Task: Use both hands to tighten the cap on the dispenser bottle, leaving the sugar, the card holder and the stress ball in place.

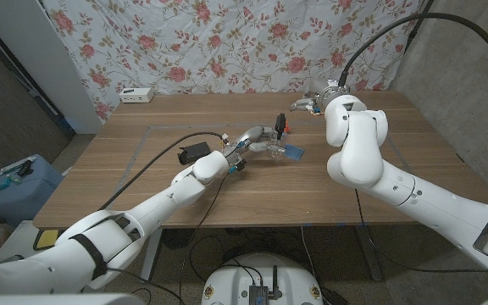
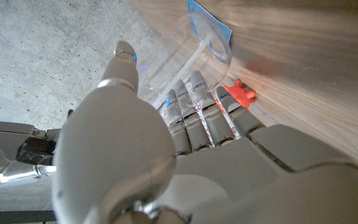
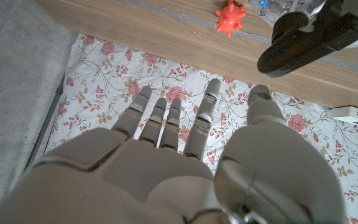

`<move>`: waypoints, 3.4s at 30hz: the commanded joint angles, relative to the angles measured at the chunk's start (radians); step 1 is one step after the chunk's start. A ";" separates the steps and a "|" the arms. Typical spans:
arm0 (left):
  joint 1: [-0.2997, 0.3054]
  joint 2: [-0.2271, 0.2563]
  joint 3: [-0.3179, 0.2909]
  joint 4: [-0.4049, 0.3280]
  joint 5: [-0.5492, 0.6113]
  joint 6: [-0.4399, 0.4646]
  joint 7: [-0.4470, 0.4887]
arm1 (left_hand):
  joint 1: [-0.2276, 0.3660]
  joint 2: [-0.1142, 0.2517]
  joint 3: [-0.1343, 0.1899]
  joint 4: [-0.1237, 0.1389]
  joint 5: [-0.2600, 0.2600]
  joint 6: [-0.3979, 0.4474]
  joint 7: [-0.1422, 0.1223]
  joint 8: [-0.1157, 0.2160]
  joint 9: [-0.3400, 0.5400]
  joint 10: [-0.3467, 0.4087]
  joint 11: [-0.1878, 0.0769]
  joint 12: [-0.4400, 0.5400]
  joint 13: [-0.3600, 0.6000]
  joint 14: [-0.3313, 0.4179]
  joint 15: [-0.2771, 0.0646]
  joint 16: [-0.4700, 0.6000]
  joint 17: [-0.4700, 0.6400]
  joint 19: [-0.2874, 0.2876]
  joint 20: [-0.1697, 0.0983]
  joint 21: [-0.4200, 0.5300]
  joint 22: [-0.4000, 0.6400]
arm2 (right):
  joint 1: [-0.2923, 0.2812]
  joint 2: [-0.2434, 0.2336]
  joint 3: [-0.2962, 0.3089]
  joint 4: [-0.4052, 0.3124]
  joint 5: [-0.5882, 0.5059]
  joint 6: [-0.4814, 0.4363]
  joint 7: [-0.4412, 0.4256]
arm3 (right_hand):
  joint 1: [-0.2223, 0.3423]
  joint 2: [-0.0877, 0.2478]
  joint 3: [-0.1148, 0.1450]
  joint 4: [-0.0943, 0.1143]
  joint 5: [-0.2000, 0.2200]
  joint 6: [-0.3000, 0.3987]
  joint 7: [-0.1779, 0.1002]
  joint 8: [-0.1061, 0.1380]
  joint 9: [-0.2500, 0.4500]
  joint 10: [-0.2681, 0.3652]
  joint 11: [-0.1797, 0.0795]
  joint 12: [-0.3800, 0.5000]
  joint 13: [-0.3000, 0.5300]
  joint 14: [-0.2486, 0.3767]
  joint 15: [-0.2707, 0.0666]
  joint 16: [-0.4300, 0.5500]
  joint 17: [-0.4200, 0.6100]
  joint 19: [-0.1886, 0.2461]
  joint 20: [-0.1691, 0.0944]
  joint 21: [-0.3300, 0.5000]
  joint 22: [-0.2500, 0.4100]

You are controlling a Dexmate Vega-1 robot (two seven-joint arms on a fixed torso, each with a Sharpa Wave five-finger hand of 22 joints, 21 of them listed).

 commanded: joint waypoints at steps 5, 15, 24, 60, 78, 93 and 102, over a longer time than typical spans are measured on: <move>-0.012 -0.030 -0.003 0.046 -0.027 -0.023 -0.016 | -0.032 0.094 0.050 0.041 -0.005 0.097 -0.029 0.001 0.003 0.010 -0.001 -0.004 0.003 0.007 -0.084 -0.001 0.002 0.001 -0.096 -0.001 0.002 | -0.112 0.107 0.211 0.018 -0.086 0.269 0.153 | 0.076 -0.008 0.016 -0.011 0.017 -0.095 -0.044 -0.036 0.007 -0.061 -0.007 -0.002 0.007 -0.039 0.001 -0.005 0.000 -0.016 0.003 -0.002 0.003; -0.020 -0.050 -0.006 0.073 -0.049 -0.033 -0.029 | -0.034 0.096 0.050 0.042 -0.005 0.098 -0.028 0.000 0.003 0.008 0.000 -0.006 0.004 0.007 -0.082 -0.001 0.004 0.000 -0.094 -0.001 0.002 | -0.135 0.122 0.274 0.018 -0.054 0.410 0.179 | 0.162 -0.024 0.035 -0.017 0.030 -0.157 -0.067 -0.053 0.011 -0.121 -0.023 -0.002 0.008 -0.086 -0.003 -0.008 -0.002 -0.038 0.005 -0.003 0.003; -0.027 -0.069 -0.003 0.100 -0.068 -0.039 -0.052 | -0.034 0.096 0.051 0.041 -0.005 0.097 -0.028 -0.001 0.003 0.010 0.000 -0.007 0.006 0.006 -0.082 -0.001 0.004 0.000 -0.094 -0.001 0.002 | -0.143 0.103 0.299 0.021 0.003 0.505 0.147 | 0.235 -0.047 0.049 -0.017 0.049 -0.213 -0.067 -0.063 0.011 -0.169 -0.038 -0.001 0.009 -0.115 -0.008 -0.008 -0.002 -0.042 -0.001 -0.001 0.002; -0.017 -0.078 0.007 0.085 -0.081 0.002 -0.068 | -0.038 0.096 0.053 0.040 -0.005 0.096 -0.027 -0.006 0.004 0.011 0.000 -0.013 0.010 0.004 -0.080 -0.001 0.005 -0.001 -0.093 -0.001 0.002 | -0.135 -0.008 0.313 0.003 0.241 0.577 0.017 | 0.359 -0.082 0.080 -0.007 0.103 -0.332 -0.068 -0.062 0.013 -0.296 -0.055 -0.003 0.010 -0.216 0.032 -0.012 0.006 -0.093 0.029 -0.008 0.002; -0.002 -0.068 0.009 0.054 -0.075 0.014 -0.058 | -0.040 0.097 0.054 0.041 -0.005 0.097 -0.026 -0.007 0.004 0.012 0.000 -0.015 0.012 0.006 -0.082 -0.001 0.005 -0.001 -0.093 -0.001 0.002 | -0.072 -0.033 0.255 0.010 0.246 0.586 0.074 | 0.385 -0.077 0.089 -0.002 0.115 -0.304 -0.068 -0.044 0.019 -0.323 -0.069 0.001 0.010 -0.248 0.037 -0.011 0.008 -0.111 0.031 -0.007 0.002; 0.016 -0.056 0.007 0.018 -0.070 0.029 -0.043 | -0.041 0.097 0.055 0.040 -0.004 0.097 -0.027 -0.009 0.004 0.014 0.000 -0.017 0.014 0.006 -0.081 -0.001 0.005 -0.002 -0.093 -0.001 0.002 | -0.033 -0.025 0.226 0.030 0.229 0.611 0.128 | 0.386 -0.072 0.089 0.007 0.119 -0.258 -0.067 -0.023 0.024 -0.327 -0.071 0.007 0.009 -0.259 0.036 -0.006 0.009 -0.118 0.029 -0.005 0.002; 0.016 -0.058 0.007 0.022 -0.070 0.027 -0.044 | -0.040 0.098 0.055 0.039 -0.004 0.098 -0.029 -0.009 0.004 0.013 0.001 -0.018 0.016 0.006 -0.082 0.000 0.006 -0.003 -0.093 -0.001 0.002 | 0.001 -0.003 0.210 0.056 0.213 0.603 0.190 | 0.375 -0.070 0.083 0.016 0.120 -0.231 -0.068 -0.014 0.025 -0.356 -0.064 0.002 0.009 -0.272 0.039 -0.004 0.010 -0.122 0.028 -0.004 0.002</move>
